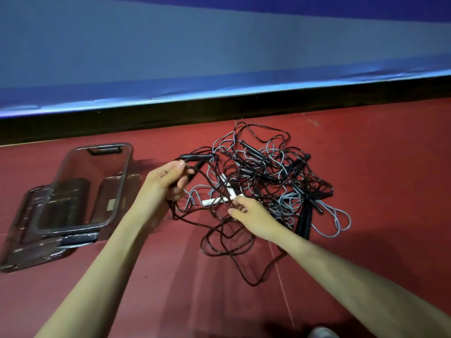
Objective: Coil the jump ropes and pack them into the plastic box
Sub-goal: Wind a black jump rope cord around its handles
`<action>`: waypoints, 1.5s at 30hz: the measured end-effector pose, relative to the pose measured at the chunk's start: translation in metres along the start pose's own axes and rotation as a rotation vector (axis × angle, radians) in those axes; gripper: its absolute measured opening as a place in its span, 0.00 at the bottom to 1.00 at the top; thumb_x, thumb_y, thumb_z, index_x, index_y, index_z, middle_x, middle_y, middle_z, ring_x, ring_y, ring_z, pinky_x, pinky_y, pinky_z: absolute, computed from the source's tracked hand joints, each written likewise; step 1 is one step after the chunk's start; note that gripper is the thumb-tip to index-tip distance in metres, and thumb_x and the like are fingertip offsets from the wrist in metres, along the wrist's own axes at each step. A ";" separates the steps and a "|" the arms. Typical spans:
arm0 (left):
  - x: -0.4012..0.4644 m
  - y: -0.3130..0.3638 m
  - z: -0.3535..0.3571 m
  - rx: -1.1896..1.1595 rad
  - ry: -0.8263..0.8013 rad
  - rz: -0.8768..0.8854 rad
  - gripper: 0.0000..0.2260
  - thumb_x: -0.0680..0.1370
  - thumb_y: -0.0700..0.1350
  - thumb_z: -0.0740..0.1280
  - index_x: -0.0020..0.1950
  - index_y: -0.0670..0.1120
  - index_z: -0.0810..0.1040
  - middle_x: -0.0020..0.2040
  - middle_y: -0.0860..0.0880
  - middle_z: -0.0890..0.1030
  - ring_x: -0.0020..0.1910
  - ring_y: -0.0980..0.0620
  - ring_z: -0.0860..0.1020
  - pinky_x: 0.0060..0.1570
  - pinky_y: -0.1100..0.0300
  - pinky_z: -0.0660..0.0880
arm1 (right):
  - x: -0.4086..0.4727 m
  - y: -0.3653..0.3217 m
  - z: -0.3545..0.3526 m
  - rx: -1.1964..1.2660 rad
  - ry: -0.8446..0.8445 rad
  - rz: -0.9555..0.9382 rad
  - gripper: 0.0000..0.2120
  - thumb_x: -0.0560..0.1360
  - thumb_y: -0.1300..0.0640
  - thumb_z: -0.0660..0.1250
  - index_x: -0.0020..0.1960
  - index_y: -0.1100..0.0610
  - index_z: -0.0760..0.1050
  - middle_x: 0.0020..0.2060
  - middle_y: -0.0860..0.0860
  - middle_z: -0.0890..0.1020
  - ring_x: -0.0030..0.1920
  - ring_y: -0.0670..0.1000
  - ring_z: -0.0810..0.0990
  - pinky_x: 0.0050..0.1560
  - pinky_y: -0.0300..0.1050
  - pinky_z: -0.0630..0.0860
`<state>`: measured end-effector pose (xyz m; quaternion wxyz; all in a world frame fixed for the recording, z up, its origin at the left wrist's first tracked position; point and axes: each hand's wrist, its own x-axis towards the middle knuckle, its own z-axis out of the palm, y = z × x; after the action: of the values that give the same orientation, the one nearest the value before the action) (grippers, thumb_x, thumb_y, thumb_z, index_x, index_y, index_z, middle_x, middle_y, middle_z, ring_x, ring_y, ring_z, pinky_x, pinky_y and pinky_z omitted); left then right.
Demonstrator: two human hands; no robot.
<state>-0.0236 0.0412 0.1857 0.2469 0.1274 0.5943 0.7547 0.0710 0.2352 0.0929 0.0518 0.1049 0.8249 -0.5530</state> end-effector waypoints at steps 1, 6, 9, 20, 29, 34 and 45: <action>0.001 -0.002 -0.005 -0.027 0.037 -0.008 0.11 0.76 0.49 0.62 0.41 0.43 0.79 0.27 0.52 0.66 0.23 0.60 0.56 0.23 0.67 0.52 | -0.003 0.002 -0.003 -0.018 0.006 0.006 0.10 0.77 0.57 0.66 0.38 0.55 0.70 0.31 0.46 0.70 0.32 0.43 0.66 0.36 0.37 0.65; -0.001 -0.017 -0.023 -0.264 0.173 -0.045 0.13 0.80 0.49 0.57 0.42 0.43 0.74 0.26 0.55 0.64 0.21 0.62 0.57 0.21 0.69 0.52 | -0.014 0.020 -0.019 -0.591 -0.038 -0.080 0.10 0.81 0.53 0.59 0.43 0.56 0.70 0.40 0.46 0.69 0.43 0.47 0.70 0.49 0.45 0.66; 0.006 -0.013 -0.042 -0.432 0.302 -0.035 0.13 0.81 0.51 0.56 0.41 0.46 0.71 0.25 0.56 0.63 0.19 0.61 0.58 0.18 0.70 0.54 | -0.019 0.048 -0.032 -0.732 0.045 0.020 0.10 0.82 0.53 0.58 0.48 0.56 0.76 0.44 0.48 0.78 0.50 0.51 0.76 0.57 0.46 0.67; -0.002 -0.050 -0.057 -0.130 0.451 -0.257 0.12 0.83 0.47 0.57 0.43 0.45 0.74 0.23 0.57 0.65 0.18 0.62 0.58 0.18 0.70 0.55 | -0.030 0.089 -0.058 0.049 0.287 0.369 0.14 0.78 0.68 0.61 0.37 0.56 0.75 0.32 0.52 0.79 0.30 0.42 0.78 0.33 0.31 0.71; -0.005 -0.086 -0.051 0.317 0.469 -0.396 0.07 0.79 0.35 0.62 0.44 0.41 0.77 0.35 0.47 0.76 0.34 0.53 0.72 0.34 0.66 0.69 | -0.048 0.087 -0.038 -1.428 -0.393 0.007 0.22 0.74 0.65 0.61 0.68 0.57 0.69 0.65 0.54 0.67 0.70 0.59 0.59 0.70 0.55 0.55; -0.010 -0.092 -0.050 0.835 0.451 -0.393 0.15 0.78 0.40 0.63 0.65 0.39 0.72 0.59 0.38 0.75 0.62 0.39 0.72 0.59 0.51 0.68 | -0.048 0.094 -0.049 -1.427 -0.370 -0.095 0.13 0.76 0.65 0.59 0.59 0.60 0.76 0.56 0.55 0.77 0.66 0.59 0.68 0.70 0.59 0.55; -0.012 -0.095 -0.018 1.167 0.114 -0.094 0.14 0.78 0.40 0.63 0.63 0.43 0.74 0.62 0.46 0.73 0.63 0.44 0.70 0.63 0.50 0.67 | -0.031 0.065 -0.047 -0.929 -0.182 -0.087 0.04 0.81 0.52 0.57 0.48 0.49 0.69 0.45 0.44 0.72 0.51 0.47 0.65 0.65 0.45 0.62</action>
<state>-0.0009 0.0365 0.0913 0.1365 0.1749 0.9288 0.2967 0.1180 0.2985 0.0586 0.1422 -0.0129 0.9806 -0.1342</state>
